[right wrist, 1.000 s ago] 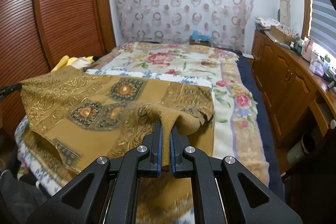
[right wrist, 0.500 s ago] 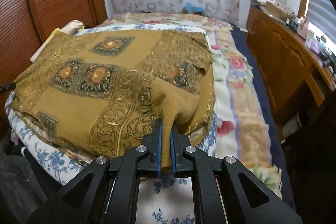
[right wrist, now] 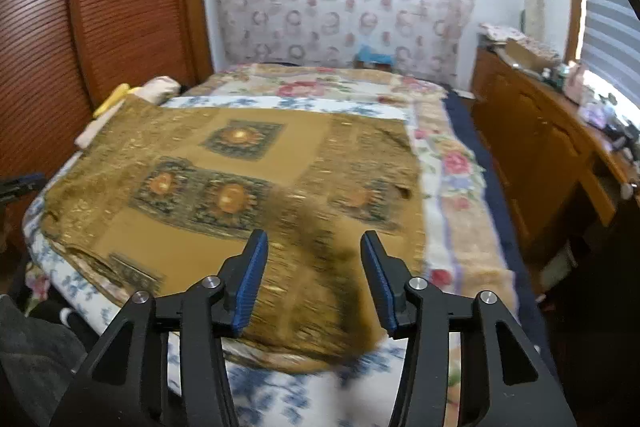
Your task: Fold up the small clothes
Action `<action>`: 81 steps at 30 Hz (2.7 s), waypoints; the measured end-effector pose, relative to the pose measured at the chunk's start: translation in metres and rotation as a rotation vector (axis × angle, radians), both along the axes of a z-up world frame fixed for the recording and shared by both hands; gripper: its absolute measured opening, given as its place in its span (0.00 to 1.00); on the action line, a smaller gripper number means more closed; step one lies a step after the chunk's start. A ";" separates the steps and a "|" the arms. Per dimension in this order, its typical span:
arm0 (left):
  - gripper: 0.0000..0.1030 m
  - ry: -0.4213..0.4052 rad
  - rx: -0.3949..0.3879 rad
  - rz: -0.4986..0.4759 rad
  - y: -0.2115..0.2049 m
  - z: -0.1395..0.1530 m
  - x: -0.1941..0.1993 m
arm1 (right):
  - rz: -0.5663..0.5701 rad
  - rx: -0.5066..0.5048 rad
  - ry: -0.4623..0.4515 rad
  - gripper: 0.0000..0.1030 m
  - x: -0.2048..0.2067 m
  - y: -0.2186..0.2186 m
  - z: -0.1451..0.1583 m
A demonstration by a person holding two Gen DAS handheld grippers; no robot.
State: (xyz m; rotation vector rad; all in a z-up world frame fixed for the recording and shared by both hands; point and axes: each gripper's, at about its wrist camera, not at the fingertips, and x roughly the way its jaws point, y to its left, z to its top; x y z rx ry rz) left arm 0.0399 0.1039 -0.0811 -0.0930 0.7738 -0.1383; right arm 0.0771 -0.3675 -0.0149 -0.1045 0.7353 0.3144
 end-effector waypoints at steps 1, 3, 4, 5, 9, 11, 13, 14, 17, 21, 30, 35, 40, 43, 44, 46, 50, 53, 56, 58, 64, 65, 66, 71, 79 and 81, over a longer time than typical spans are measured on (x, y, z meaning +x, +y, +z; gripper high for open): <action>0.47 0.007 -0.002 -0.006 0.000 -0.002 0.003 | 0.008 0.006 0.002 0.50 0.002 0.005 -0.002; 0.53 0.023 -0.003 -0.009 -0.001 -0.007 0.009 | 0.028 0.011 0.009 0.51 0.007 0.015 -0.008; 0.56 0.031 -0.005 -0.012 -0.001 -0.010 0.012 | 0.030 0.002 0.009 0.52 0.010 0.020 -0.013; 0.56 0.038 -0.008 -0.015 -0.001 -0.012 0.014 | 0.023 -0.005 0.012 0.52 0.013 0.023 -0.016; 0.56 0.069 -0.001 -0.024 -0.004 -0.021 0.020 | 0.014 0.007 0.056 0.52 0.019 0.024 -0.030; 0.56 0.077 -0.003 -0.023 -0.005 -0.024 0.021 | 0.021 0.003 0.074 0.52 0.018 0.026 -0.035; 0.56 0.084 -0.013 -0.020 -0.005 -0.027 0.021 | 0.031 0.000 0.088 0.52 0.015 0.029 -0.041; 0.56 0.085 -0.015 -0.019 -0.004 -0.028 0.021 | 0.037 -0.002 0.094 0.52 0.014 0.031 -0.044; 0.56 0.083 -0.015 -0.019 -0.003 -0.029 0.021 | 0.046 -0.016 0.106 0.52 0.010 0.038 -0.055; 0.56 0.081 -0.015 -0.018 -0.002 -0.029 0.022 | 0.052 -0.010 0.109 0.55 0.007 0.045 -0.062; 0.56 0.061 0.009 -0.007 -0.005 -0.031 0.021 | 0.039 -0.035 0.099 0.68 0.008 0.057 -0.071; 0.54 0.053 -0.011 0.004 -0.004 -0.031 0.018 | 0.017 -0.069 0.042 0.73 -0.001 0.062 -0.079; 0.04 0.055 -0.061 -0.054 -0.010 -0.026 0.014 | 0.011 -0.050 0.027 0.74 -0.002 0.059 -0.081; 0.00 0.027 -0.021 -0.088 -0.023 -0.018 0.010 | 0.012 -0.050 0.027 0.74 -0.002 0.058 -0.081; 0.00 0.015 -0.019 -0.098 -0.026 -0.014 0.009 | 0.012 -0.048 0.025 0.74 -0.002 0.058 -0.081; 0.00 -0.010 -0.022 -0.118 -0.033 -0.002 0.008 | 0.012 -0.048 0.025 0.74 -0.002 0.058 -0.081; 0.00 -0.061 0.006 -0.112 -0.034 0.019 0.005 | 0.012 -0.048 0.025 0.75 -0.003 0.059 -0.081; 0.03 -0.028 -0.002 -0.073 -0.023 0.017 0.011 | 0.012 -0.047 0.024 0.75 -0.004 0.058 -0.082; 0.20 0.035 0.016 -0.020 -0.013 0.001 0.019 | 0.012 -0.047 0.024 0.75 -0.004 0.058 -0.082; 0.30 0.070 0.017 0.015 -0.005 -0.010 0.023 | 0.012 -0.047 0.024 0.75 -0.004 0.058 -0.082; 0.44 0.110 -0.030 0.057 0.010 -0.027 0.028 | 0.012 -0.047 0.023 0.75 -0.004 0.058 -0.082; 0.45 0.108 -0.027 0.053 0.009 -0.027 0.028 | 0.012 -0.046 0.023 0.75 -0.004 0.058 -0.082; 0.45 0.107 -0.028 0.052 0.009 -0.028 0.028 | 0.012 -0.047 0.023 0.75 -0.004 0.058 -0.082; 0.45 0.113 -0.214 0.023 0.020 -0.029 0.033 | 0.013 -0.045 0.023 0.75 -0.004 0.057 -0.082; 0.45 0.148 -0.338 -0.023 0.014 -0.030 0.041 | 0.015 -0.046 0.021 0.75 -0.004 0.058 -0.081; 0.45 0.138 -0.293 -0.039 0.004 -0.027 0.040 | 0.014 -0.046 0.020 0.75 -0.004 0.058 -0.081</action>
